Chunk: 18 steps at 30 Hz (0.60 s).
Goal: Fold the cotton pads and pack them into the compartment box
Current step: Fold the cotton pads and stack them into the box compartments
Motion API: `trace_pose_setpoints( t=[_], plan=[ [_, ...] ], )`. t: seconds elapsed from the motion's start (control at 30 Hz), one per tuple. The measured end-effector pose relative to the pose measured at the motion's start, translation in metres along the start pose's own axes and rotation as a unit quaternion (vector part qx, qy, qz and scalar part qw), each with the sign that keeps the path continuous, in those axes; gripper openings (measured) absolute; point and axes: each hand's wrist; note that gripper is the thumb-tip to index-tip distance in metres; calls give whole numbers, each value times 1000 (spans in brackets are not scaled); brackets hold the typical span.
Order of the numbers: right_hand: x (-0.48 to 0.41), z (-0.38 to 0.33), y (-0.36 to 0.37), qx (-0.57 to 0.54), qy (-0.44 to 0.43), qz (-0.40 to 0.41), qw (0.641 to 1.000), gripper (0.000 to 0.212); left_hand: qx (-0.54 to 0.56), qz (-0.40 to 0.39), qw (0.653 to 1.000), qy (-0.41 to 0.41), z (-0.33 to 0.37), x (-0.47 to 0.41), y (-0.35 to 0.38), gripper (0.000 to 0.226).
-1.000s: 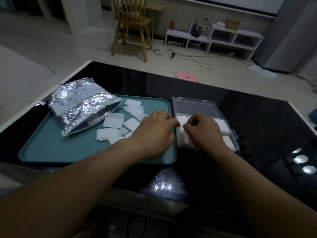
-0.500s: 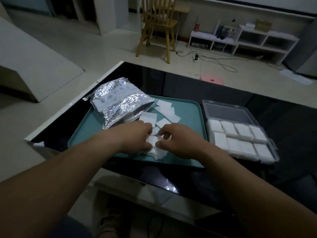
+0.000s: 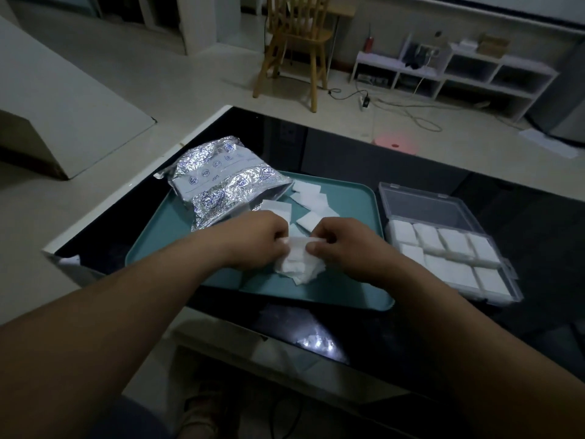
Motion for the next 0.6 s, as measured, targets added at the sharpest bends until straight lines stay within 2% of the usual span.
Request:
trace_pose_setpoints(
  t=[0.1,0.2,0.3,0.4,0.5,0.6],
  plan=[
    [4,7,-7,-128,41,-6,991,10,78,35,996,5,-2,0,-5,30],
    [6,15,-11,-192,64,13,979,9,192,59,979,-12,2,0,-5,21],
    [7,21,-17,-245,79,38,966,8,298,88,949,-48,5,-3,-4,11],
    [9,25,-28,-277,76,64,956,8,416,112,899,-80,8,-5,-6,5],
    [10,25,-39,-283,40,81,955,8,432,130,888,-83,11,-5,-6,4],
    [15,15,-43,-266,-5,28,964,7,441,75,892,-60,17,-6,-1,10]
  ],
)
Point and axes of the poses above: each hand's wrist, its own x-axis away from the middle knuckle, its own y-axis out of the palm, z = x × y, and after that the axes turned 3 degrees about y, right-handed
